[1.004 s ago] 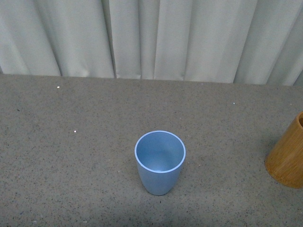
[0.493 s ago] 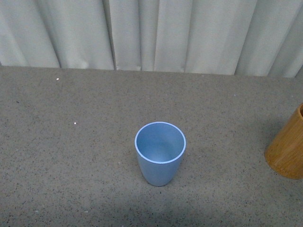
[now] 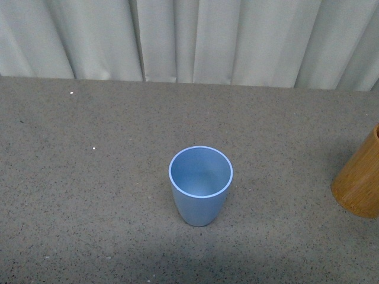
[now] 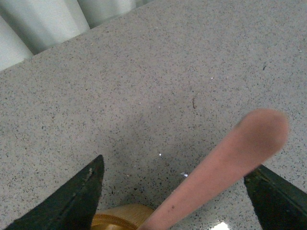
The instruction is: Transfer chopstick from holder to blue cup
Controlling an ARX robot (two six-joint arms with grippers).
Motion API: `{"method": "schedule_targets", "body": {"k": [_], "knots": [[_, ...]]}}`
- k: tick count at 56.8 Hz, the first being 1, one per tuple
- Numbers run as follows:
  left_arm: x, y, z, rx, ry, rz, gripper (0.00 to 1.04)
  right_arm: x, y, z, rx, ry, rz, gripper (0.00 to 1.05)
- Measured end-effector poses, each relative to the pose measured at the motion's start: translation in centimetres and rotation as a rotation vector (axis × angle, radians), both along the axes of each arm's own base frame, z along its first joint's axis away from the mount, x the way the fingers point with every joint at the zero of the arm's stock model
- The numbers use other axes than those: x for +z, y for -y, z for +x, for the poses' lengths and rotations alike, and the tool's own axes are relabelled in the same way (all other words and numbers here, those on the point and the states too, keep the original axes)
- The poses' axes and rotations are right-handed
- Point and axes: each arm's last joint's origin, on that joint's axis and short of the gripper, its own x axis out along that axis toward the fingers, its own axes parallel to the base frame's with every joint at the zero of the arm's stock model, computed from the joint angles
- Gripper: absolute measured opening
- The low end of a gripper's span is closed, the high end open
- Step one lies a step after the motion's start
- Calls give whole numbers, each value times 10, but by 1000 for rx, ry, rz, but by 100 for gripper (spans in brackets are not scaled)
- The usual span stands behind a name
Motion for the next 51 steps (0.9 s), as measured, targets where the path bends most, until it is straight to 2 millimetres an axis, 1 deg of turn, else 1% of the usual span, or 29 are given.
{"method": "schedule_targets", "body": {"k": [1,8,11,12,18,23,36,39,42,48,51], "knots": [[0,0,0,0,0,0,98,-1,0,0,0,0,1,65],[0,0,0,0,0,0,98,-2,-2,1,5,5,4,49],[0,0,0,0,0,0,98,-2,-4,2,13,14,8,38],[0,0,0,0,0,0,98,-1,-5,2,18,18,11,33],[0,0,0,0,0,0,98,0,-7,3,32,33,21,11],[0,0,0,0,0,0,98,0,-7,4,37,43,28,2],[0,0,0,0,0,0,98,1,-6,3,39,54,33,2],[0,0,0,0,0,0,98,5,-5,1,38,66,35,2],[0,0,0,0,0,0,98,11,-5,0,40,89,41,2],[0,0,0,0,0,0,98,33,-5,-7,46,171,50,2],[0,0,0,0,0,0,98,40,-4,-11,44,197,52,2]]}}
